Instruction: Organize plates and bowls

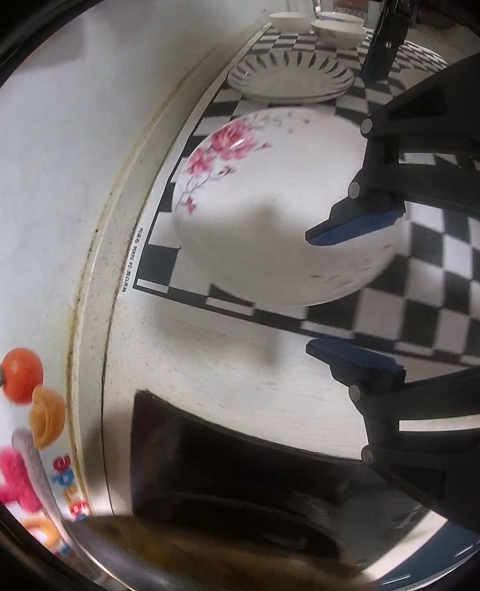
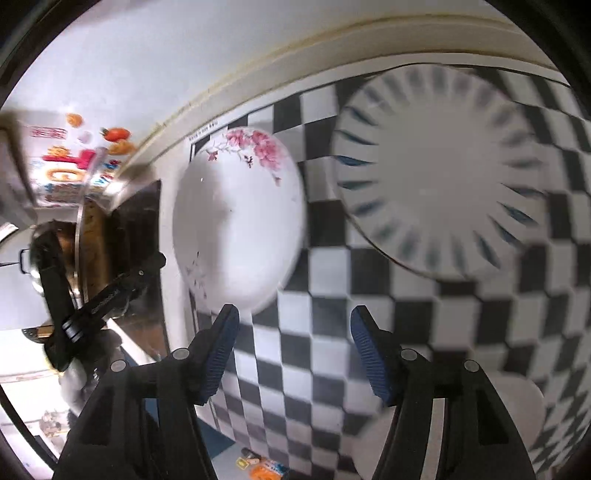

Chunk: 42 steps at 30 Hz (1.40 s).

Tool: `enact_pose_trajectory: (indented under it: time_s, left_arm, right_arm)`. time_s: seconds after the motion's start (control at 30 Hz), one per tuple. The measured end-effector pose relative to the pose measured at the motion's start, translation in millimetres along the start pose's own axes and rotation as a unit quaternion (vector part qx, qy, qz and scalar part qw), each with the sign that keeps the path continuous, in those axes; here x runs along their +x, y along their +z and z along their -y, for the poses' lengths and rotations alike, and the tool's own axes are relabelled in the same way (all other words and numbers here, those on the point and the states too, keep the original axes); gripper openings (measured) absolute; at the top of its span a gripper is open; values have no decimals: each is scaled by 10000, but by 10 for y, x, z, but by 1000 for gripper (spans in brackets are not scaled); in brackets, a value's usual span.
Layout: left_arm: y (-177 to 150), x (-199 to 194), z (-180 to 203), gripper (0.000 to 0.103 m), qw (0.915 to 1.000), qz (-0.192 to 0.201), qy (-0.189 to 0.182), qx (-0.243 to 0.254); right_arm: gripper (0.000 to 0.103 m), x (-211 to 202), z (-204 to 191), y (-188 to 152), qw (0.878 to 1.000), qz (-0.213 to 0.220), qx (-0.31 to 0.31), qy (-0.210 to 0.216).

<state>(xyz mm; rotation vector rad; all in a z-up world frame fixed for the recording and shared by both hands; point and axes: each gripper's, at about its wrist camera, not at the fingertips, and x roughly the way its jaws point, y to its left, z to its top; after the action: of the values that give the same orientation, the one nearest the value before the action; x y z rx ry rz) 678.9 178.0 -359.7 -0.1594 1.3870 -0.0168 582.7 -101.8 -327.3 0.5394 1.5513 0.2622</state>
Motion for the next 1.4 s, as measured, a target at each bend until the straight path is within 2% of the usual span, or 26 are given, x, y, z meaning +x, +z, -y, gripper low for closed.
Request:
enact_pose_trajectory:
  time_s: [0.17, 0.33, 0.4, 0.43, 0.47, 0.5, 0.53, 0.57, 0.67, 0.77, 0.9, 1.07, 1.4]
  left_arm:
    - [275, 258, -1, 50, 9995, -265, -91, 161]
    - [514, 518, 82, 50, 9979, -448, -110, 463]
    - [575, 612, 128, 51, 9968, -521, -83, 606]
    - [593, 634, 142, 50, 9964, -531, -194, 637]
    - [609, 647, 160, 49, 9963, -516, -233, 652]
    - [618, 647, 181, 40, 9962, -485, -261, 681]
    - [613, 643, 212, 38, 9954, -515, -350, 723]
    - [602, 629, 235, 38, 9956, -479, -267, 762]
    - [541, 598, 228, 37, 9961, -456, -235, 715]
    - [445, 538, 182, 35, 9968, -474, -286, 581]
    - [279, 362, 210, 35, 9979, -377, -168, 490]
    - [47, 59, 265, 35, 9988, -217, -225, 373]
    - [-471, -646, 758, 35, 9978, 116, -186, 633]
  right_arm:
    - [66, 473, -111, 339, 9994, -171, 193, -223]
    - [64, 687, -50, 487, 9981, -260, 437, -344]
    - [59, 785, -11, 542, 9972, -295, 522, -437]
    - [57, 816, 31, 555, 9970, -304, 551, -446]
    - [48, 813, 33, 562, 9970, -245, 571, -459]
    - [41, 822, 14, 578, 9973, -233, 531, -459]
    - [32, 838, 7, 584, 9972, -294, 520, -443]
    - [30, 845, 12, 575, 9966, -349, 548, -504]
    - [21, 865, -9, 568, 9962, -286, 458, -679]
    - [19, 817, 28, 523, 9966, -297, 432, -629]
    - [18, 731, 27, 442, 9975, -295, 286, -583]
    - [18, 531, -11, 258, 9985, -263, 109, -471]
    - [18, -140, 157, -347, 9997, -52, -106, -196]
